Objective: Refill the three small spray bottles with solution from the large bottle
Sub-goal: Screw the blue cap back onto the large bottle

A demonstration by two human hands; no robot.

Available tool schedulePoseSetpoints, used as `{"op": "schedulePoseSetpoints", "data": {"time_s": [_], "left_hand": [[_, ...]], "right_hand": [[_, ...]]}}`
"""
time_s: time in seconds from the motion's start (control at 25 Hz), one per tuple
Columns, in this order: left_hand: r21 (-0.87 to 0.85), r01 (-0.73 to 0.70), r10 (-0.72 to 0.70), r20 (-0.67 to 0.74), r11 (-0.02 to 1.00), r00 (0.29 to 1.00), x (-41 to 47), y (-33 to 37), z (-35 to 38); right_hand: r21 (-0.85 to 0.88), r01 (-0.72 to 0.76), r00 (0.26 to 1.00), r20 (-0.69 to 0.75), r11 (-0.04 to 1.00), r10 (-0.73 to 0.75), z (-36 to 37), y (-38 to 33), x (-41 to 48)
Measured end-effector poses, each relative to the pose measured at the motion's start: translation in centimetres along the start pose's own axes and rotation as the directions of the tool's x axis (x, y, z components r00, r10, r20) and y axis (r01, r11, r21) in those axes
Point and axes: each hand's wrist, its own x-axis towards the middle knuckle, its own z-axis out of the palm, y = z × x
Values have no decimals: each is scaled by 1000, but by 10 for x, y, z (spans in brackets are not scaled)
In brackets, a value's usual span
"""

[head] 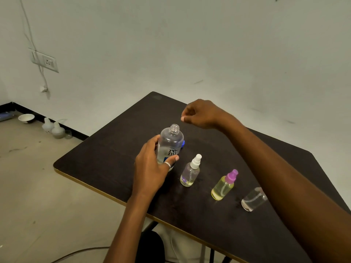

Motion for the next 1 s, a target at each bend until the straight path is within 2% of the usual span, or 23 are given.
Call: {"op": "schedulePoseSetpoints", "data": {"time_s": [0.2, 0.32, 0.44, 0.6, 0.72, 0.8, 0.88, 1.0], "left_hand": [[0, -27, 27, -13, 1000, 1000, -3, -2, 1], [22, -51, 52, -30, 998, 998, -4, -1, -1], [21, -56, 57, -38, 998, 998, -4, -1, -1], [6, -53, 53, -27, 999, 998, -5, 1, -2], [0, -45, 45, -17, 999, 999, -5, 0, -1], [8, -32, 32, -12, 999, 999, -4, 0, -1], [10, -19, 19, -2, 1000, 1000, -4, 1, -1], [5, -8, 8, 17, 1000, 1000, -4, 2, -1]], "right_hand": [[-286, 86, 969, 247, 954, -13, 57, 18, 37], [-411, 134, 954, 299, 902, -6, 82, 22, 48], [-423, 133, 957, 291, 896, -5, 93, 20, 50], [-350, 174, 970, 220, 920, -100, 64, 15, 41], [-40, 146, 987, 77, 988, -143, 12, 7, 19], [98, 178, 983, 19, 979, -180, -21, -2, 0], [117, 228, 971, 42, 967, -235, -40, -14, -17], [17, 278, 955, 104, 961, -278, -41, -31, -30]]}}
